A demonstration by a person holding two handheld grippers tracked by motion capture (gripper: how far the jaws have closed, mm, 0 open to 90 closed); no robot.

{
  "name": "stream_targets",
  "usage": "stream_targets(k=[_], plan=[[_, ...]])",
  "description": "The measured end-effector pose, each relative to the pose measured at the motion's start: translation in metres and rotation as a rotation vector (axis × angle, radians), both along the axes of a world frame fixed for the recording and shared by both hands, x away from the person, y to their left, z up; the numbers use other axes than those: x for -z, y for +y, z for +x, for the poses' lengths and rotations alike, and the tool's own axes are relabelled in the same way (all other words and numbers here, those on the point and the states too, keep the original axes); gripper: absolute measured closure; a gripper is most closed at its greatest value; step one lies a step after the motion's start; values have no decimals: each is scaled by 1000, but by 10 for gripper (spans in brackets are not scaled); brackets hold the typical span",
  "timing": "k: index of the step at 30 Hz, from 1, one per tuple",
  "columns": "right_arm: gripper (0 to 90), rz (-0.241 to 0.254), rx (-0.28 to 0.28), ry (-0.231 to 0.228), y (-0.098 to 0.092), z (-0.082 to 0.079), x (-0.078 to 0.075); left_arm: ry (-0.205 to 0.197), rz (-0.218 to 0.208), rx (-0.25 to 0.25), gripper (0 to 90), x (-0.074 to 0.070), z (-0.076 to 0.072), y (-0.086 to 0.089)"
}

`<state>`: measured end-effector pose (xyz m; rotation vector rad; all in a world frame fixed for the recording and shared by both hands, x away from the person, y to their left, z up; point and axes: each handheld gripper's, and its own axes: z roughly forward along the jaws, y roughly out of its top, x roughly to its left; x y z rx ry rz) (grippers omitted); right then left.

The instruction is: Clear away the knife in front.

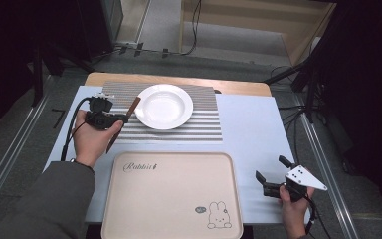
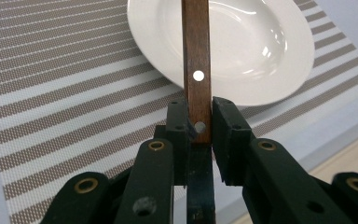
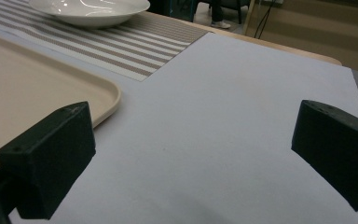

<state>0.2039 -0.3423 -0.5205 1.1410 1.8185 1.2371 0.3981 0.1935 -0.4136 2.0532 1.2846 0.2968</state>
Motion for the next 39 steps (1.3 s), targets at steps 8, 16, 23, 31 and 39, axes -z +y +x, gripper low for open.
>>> stream_targets(k=[8, 16, 23, 31, 39], plan=[[0, -2, -1, 1, 0, 0, 0, -16, -3, 33, 767, -3, -21, -2], [0, -2, -1, 1, 0, 0, 0, -30, -15, 61, 768, -3, -41, -4], [0, -4, 0, 0, 0, 0, 0, -37, -22, 83, 768, -4, -58, -6], [0, -5, -1, 1, 1, 0, 0, -40, -36, 103, 768, -3, -75, -6], [0, -8, -1, 1, 1, 0, 0, -42, -47, 117, 767, 2, -96, -7]])
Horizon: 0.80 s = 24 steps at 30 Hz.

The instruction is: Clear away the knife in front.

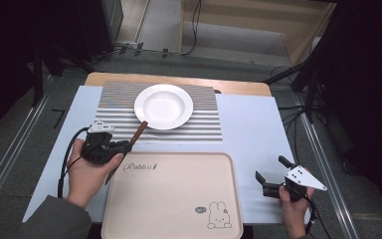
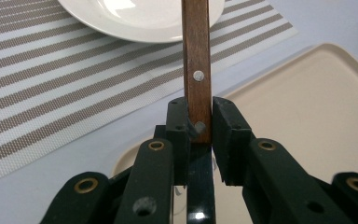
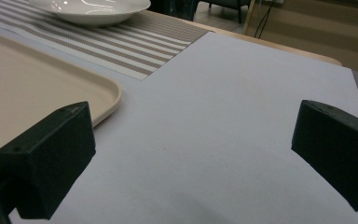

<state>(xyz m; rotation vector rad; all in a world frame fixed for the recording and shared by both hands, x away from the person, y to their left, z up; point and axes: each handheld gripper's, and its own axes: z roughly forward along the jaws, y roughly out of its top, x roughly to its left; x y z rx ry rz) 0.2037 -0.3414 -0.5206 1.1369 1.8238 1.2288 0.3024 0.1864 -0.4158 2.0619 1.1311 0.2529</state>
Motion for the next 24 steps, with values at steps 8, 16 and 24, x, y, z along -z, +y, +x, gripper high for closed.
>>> stream_targets(k=[8, 16, 24], plan=[[0, -1, -1, 0, 0, 0, 0, 6, -19, 4, 767, 5, -15, 2], [0, -5, 0, 1, 0, 0, 0, 5, -28, 7, 767, 13, -32, 1], [0, -5, 2, 3, 0, 0, 0, 7, -30, 14, 767, 20, -47, -2]])
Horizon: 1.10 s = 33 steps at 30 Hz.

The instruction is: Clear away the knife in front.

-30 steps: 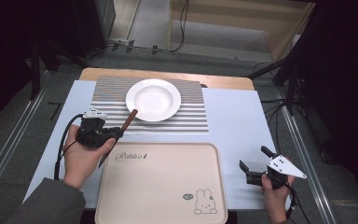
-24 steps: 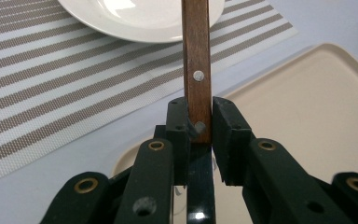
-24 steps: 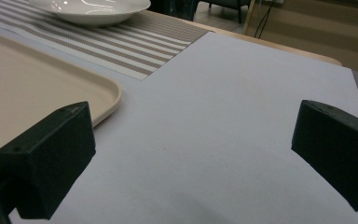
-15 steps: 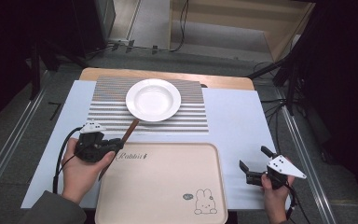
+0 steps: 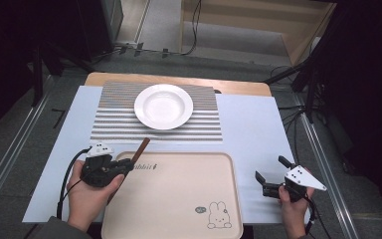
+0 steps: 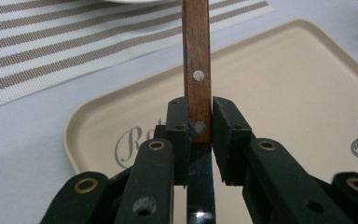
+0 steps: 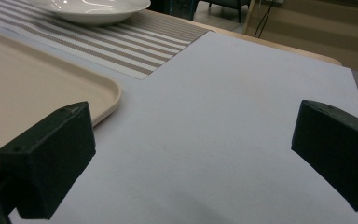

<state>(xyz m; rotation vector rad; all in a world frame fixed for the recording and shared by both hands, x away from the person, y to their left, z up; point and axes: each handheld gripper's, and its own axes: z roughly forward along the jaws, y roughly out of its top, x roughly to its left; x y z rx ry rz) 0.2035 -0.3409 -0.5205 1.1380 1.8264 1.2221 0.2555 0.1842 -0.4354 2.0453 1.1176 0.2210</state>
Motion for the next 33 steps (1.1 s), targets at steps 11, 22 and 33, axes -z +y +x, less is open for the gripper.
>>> stream_targets(k=[11, 22, 33], plan=[[0, 0, -1, 0, 0, 0, 0, 16, -12, -6, 767, 10, -16, 2], [0, -2, 0, 3, 1, 0, 0, 39, -6, -22, 767, 25, -30, 4], [0, -5, 0, 5, 1, 0, 0, 70, -11, -51, 767, 41, -38, 10]])
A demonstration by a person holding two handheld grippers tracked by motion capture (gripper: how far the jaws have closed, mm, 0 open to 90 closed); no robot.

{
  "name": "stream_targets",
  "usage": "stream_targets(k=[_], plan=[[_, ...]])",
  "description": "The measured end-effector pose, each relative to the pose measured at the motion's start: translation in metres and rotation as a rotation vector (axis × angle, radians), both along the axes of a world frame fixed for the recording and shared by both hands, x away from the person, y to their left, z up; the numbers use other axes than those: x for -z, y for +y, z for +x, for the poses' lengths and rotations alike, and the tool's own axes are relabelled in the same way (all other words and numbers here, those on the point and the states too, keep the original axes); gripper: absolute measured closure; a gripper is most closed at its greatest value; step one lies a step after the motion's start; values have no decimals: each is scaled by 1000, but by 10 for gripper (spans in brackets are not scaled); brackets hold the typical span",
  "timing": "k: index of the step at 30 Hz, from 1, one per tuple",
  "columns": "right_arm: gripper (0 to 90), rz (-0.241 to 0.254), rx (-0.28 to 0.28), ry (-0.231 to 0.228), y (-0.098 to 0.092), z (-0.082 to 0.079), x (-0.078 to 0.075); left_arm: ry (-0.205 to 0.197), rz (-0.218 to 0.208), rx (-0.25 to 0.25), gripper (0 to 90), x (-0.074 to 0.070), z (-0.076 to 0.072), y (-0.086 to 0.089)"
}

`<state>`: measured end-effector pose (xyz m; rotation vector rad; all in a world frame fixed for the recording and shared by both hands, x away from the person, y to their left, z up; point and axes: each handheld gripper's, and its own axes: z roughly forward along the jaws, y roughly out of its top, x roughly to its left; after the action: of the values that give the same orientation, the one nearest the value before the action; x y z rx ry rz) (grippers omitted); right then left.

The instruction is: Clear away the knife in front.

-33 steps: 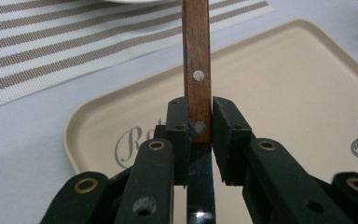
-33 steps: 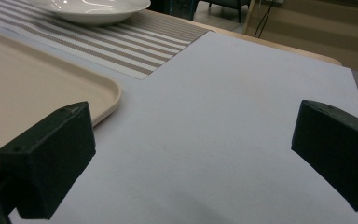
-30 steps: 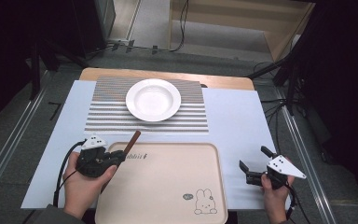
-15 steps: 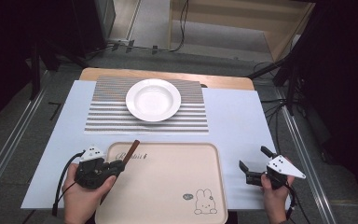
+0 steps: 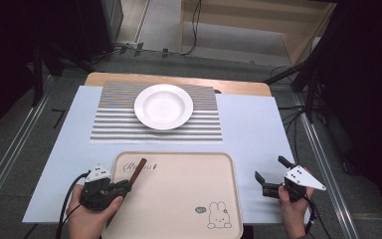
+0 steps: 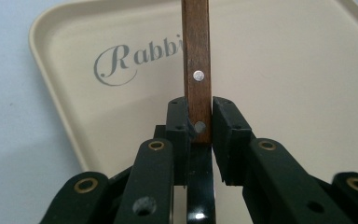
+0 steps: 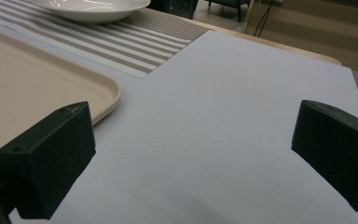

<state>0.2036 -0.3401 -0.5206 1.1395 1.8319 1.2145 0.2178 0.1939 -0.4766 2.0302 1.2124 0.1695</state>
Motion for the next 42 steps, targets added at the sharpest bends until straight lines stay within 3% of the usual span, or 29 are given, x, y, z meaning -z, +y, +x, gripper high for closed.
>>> stream_targets(k=[6, 18, 23, 24, 27, 28, 31, 34, 42], plan=[[0, 0, 0, 0, 0, 0, 0, 1, 7, -17, 766, 3, 0, 2], [0, -3, 3, 1, 0, 0, 0, 3, 63, -38, 760, 17, 4, 0], [0, -4, 5, 1, 0, 0, 0, -51, 35, -48, 649, 13, 4, 2], [0, -4, 7, 3, 0, 0, 0, -87, 22, -34, 667, 7, 4, 0], [0, -6, 7, 2, 1, 0, 0, -90, 4, 9, 841, 5, 4, -3], [0, -6, 7, 2, 1, 0, 0, -77, 21, 54, 892, 6, 7, -9], [0, -6, 7, 2, 1, 0, 0, -70, 49, 74, 894, 9, 9, -16], [0, -6, 9, 2, 0, 0, 0, -79, 134, 83, 895, 15, 11, -22], [0, -5, 6, 0, 0, 0, 0, -58, 118, 67, 896, 19, 15, -6]])
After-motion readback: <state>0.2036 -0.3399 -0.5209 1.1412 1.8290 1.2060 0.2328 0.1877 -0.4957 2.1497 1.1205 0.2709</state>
